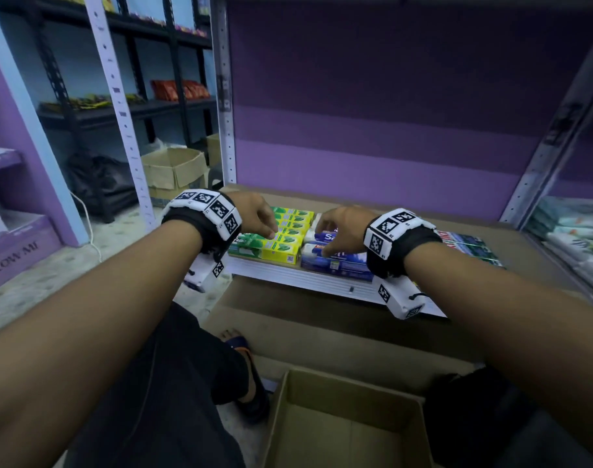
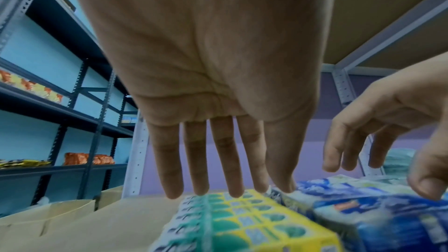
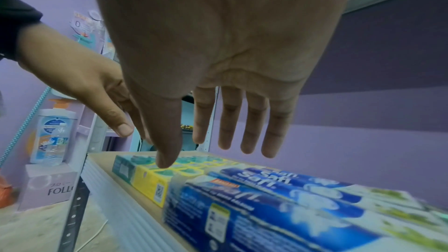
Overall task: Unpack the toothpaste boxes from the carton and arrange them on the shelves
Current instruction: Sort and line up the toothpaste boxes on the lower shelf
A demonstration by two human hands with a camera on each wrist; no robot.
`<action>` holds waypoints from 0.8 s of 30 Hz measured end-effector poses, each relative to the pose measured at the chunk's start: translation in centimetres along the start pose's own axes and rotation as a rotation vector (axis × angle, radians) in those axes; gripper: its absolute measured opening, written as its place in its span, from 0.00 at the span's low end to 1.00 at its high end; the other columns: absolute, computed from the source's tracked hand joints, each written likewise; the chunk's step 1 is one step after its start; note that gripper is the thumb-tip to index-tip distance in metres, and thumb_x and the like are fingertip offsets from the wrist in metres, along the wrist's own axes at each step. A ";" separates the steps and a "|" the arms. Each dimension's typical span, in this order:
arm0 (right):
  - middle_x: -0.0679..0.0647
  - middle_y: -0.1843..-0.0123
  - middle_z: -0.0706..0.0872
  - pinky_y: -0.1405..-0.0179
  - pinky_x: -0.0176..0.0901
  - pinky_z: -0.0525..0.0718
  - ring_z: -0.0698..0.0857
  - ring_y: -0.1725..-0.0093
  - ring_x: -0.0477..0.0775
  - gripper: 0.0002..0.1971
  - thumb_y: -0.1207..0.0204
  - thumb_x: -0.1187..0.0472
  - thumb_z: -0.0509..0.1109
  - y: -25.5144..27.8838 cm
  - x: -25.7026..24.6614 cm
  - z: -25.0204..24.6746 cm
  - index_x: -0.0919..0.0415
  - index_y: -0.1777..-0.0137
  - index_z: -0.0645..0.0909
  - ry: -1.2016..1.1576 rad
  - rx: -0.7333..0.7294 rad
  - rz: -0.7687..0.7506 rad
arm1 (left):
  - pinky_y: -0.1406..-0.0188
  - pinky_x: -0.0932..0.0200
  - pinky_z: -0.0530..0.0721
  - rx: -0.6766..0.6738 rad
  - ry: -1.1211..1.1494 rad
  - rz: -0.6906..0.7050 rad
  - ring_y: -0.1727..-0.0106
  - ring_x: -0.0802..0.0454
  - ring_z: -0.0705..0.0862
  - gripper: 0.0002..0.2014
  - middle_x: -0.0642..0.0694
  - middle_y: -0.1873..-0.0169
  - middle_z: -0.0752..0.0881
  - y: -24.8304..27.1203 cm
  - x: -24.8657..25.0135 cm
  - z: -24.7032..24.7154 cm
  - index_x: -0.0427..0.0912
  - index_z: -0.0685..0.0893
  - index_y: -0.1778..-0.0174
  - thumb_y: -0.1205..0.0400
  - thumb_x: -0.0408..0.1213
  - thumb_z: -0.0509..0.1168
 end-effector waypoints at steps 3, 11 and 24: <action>0.52 0.31 0.82 0.39 0.43 0.77 0.81 0.34 0.56 0.24 0.28 0.51 0.80 2.7 1.4 -1.4 0.52 0.32 0.82 -0.006 0.006 0.033 | 0.41 0.62 0.79 -0.028 -0.028 0.047 0.48 0.58 0.86 0.12 0.54 0.51 0.91 0.8 3.1 -1.0 0.51 0.91 0.45 0.23 0.48 0.75; 0.53 0.31 0.83 0.38 0.47 0.81 0.84 0.41 0.56 0.25 0.28 0.48 0.80 7.8 4.6 -3.5 0.50 0.32 0.82 0.018 0.006 0.123 | 0.40 0.59 0.80 -0.056 -0.074 0.114 0.47 0.55 0.87 0.11 0.53 0.51 0.92 2.0 8.9 -2.2 0.49 0.91 0.45 0.21 0.46 0.74; 0.51 0.29 0.82 0.31 0.51 0.79 0.82 0.32 0.56 0.24 0.26 0.45 0.77 11.0 6.5 -3.6 0.49 0.32 0.82 -0.015 0.004 0.190 | 0.36 0.53 0.81 -0.077 -0.082 0.135 0.50 0.57 0.86 0.10 0.56 0.55 0.89 2.0 12.5 0.4 0.49 0.91 0.46 0.21 0.46 0.73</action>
Point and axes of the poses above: each hand's wrist, its own y-axis away from the middle knuckle, its own z-axis out of the palm, x = y × z, the point moved 8 cm from there along -y, towards the middle knuckle
